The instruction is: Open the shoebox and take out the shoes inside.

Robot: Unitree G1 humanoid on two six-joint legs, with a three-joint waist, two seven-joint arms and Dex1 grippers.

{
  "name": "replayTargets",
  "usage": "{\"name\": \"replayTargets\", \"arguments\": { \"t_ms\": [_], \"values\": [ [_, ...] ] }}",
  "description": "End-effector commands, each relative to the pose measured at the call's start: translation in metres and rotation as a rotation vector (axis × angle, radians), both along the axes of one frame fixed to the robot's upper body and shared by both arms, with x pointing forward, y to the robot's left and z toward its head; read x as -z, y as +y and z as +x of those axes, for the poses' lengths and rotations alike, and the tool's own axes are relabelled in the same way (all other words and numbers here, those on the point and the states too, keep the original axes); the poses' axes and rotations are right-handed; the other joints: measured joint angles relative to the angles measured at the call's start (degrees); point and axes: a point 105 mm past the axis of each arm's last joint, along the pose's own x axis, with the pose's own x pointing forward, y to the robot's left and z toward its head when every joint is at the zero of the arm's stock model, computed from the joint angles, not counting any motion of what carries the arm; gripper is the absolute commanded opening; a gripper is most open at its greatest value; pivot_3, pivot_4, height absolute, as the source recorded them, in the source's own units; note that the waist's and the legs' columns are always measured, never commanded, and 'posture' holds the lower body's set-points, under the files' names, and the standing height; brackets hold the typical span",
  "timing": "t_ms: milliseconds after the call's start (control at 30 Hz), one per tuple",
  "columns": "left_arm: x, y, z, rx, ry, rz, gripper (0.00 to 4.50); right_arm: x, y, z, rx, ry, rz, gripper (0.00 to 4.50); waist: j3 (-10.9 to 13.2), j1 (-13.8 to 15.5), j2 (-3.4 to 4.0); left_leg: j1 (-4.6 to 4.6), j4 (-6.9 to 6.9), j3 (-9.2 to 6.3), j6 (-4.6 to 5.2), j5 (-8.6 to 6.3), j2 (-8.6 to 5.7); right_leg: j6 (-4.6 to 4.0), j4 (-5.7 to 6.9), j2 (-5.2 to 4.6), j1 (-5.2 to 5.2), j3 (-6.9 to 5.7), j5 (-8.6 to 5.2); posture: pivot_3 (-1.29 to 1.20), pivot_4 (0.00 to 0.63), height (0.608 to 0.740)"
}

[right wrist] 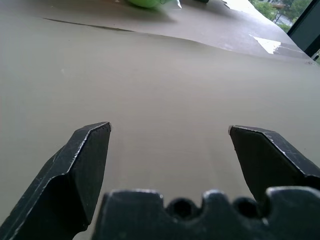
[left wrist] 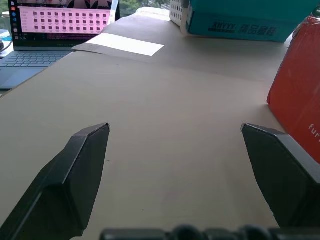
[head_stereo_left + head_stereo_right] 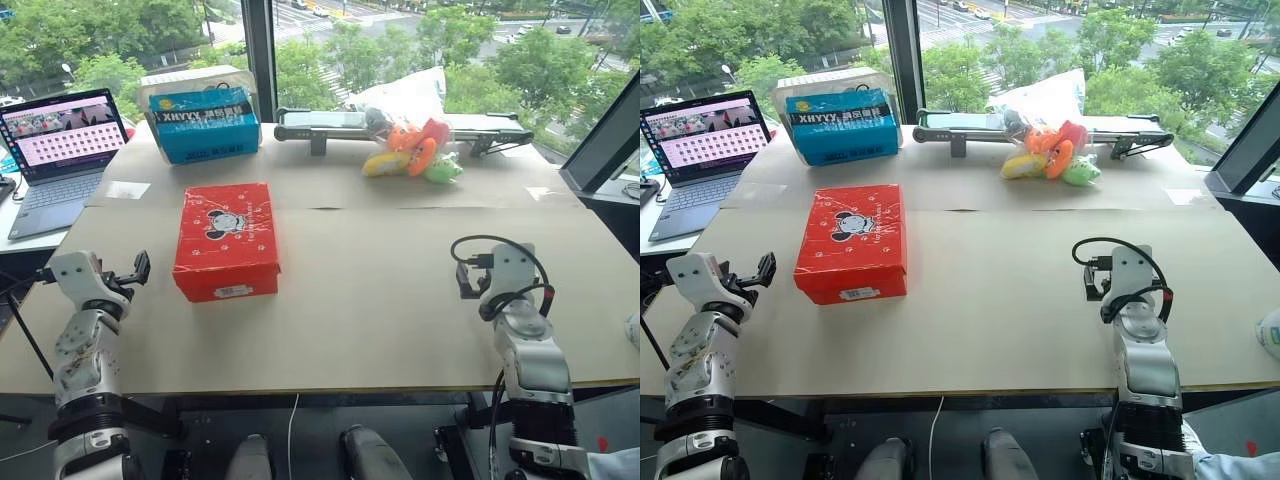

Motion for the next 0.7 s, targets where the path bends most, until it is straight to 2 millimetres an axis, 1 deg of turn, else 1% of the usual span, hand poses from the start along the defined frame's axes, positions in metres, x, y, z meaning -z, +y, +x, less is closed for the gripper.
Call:
{"name": "replayTargets", "arguments": {
  "t_ms": [33,100,300,433,700],
  "values": [
    [-0.008,-0.006,0.004,0.022,-0.013,0.036,4.50,-0.015,-0.006,-0.004,0.023,-0.054,-0.016,4.49,0.0,0.0,0.00,0.00,0.00,0.00,0.00,0.00,0.00,0.00,0.00,0.00,0.00,0.00,0.00,0.00,0.150,0.736],
    [-0.004,-0.013,0.007,0.035,-0.002,0.029,4.50,-0.013,-0.010,-0.008,0.036,-0.040,-0.019,4.49,0.0,0.0,0.00,0.01,0.00,0.00,0.00,0.00,0.00,0.00,0.00,0.00,0.01,0.00,0.00,0.00,0.150,0.736],
    [-0.004,-0.018,0.007,0.046,-0.007,0.020,4.50,-0.012,-0.012,-0.011,0.047,-0.032,-0.021,4.49,0.0,0.0,0.00,0.00,0.01,0.00,0.00,0.00,0.00,0.00,0.00,0.00,0.01,0.00,0.00,0.00,0.150,0.736],
    [-0.004,-0.019,0.005,0.057,-0.003,0.026,4.50,-0.011,-0.012,-0.012,0.049,-0.030,-0.018,4.49,0.0,-0.1,0.00,0.02,0.00,0.00,0.00,0.00,0.00,0.00,0.00,0.01,0.01,0.01,0.00,0.00,0.150,0.736],
    [-0.004,-0.014,0.002,0.066,-0.002,0.028,4.50,-0.012,-0.012,-0.011,0.049,-0.030,-0.020,4.49,0.0,0.0,0.00,0.01,0.00,0.00,0.00,0.00,0.00,0.00,0.00,0.01,0.01,0.01,0.00,0.00,0.150,0.736]
  ]
}}
